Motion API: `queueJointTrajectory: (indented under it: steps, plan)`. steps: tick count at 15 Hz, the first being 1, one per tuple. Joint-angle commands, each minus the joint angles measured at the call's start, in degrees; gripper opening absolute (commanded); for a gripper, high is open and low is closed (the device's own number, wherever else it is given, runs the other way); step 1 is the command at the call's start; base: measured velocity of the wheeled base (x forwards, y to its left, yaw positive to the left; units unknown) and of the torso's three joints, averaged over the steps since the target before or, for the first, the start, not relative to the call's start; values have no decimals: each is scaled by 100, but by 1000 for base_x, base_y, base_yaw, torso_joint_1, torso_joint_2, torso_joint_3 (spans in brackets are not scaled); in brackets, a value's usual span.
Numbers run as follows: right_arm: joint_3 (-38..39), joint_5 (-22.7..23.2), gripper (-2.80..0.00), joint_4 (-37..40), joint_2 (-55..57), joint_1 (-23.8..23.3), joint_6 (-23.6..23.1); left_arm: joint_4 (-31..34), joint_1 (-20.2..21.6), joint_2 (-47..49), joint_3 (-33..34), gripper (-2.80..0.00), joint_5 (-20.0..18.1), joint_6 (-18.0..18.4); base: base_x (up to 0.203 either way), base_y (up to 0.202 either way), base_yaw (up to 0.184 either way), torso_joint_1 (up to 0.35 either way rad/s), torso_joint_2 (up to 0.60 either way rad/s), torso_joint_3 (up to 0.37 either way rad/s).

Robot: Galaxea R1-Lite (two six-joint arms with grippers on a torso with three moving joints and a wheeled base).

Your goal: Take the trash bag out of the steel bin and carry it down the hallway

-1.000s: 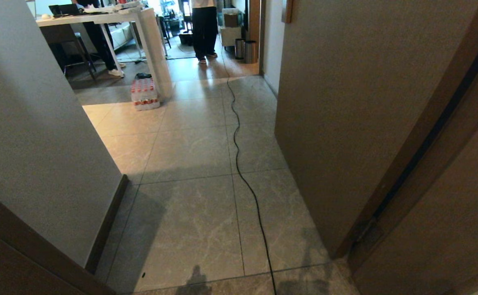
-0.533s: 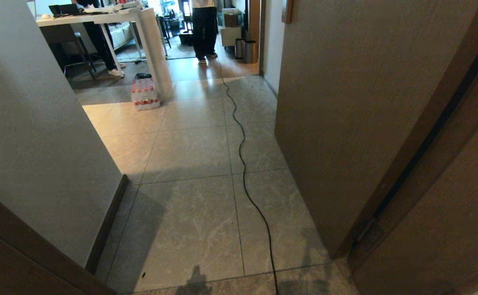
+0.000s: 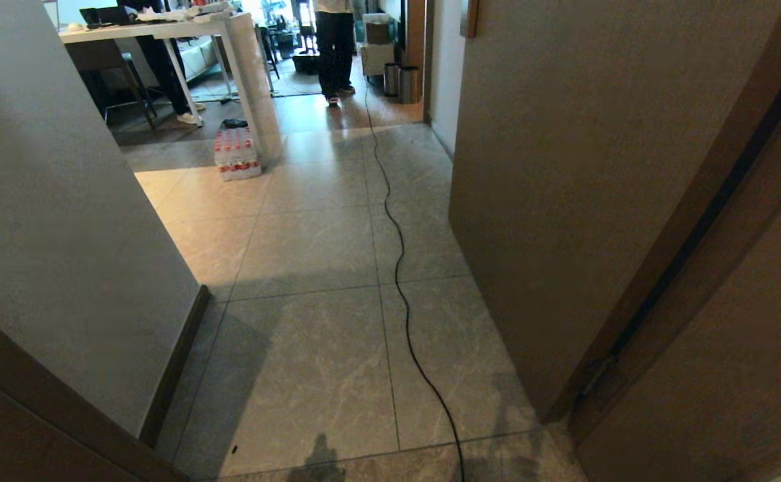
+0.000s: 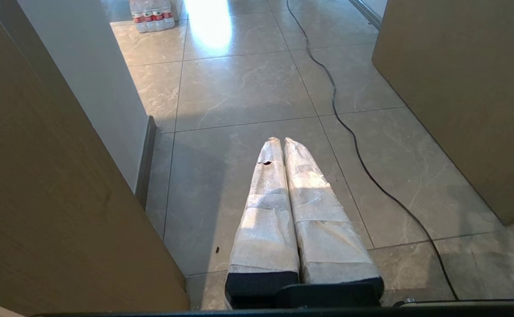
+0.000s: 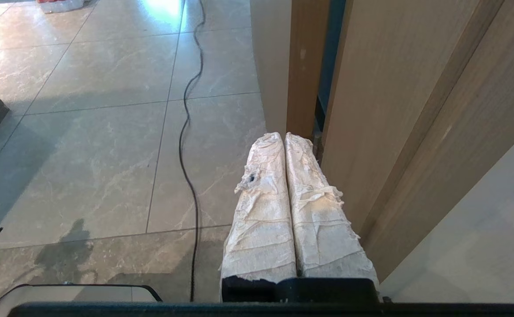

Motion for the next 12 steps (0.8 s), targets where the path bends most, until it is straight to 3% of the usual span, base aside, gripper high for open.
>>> queueJointTrajectory:
  steps: [1, 12]
  plan:
    - [0, 1, -280, -3, 5, 2, -5, -3, 0, 0, 62, -280, 2, 0, 0, 0, 0, 0, 0, 0]
    - [0, 1, -280, -3, 5, 2, -5, -3, 0, 0, 62, -280, 2, 0, 0, 0, 0, 0, 0, 0]
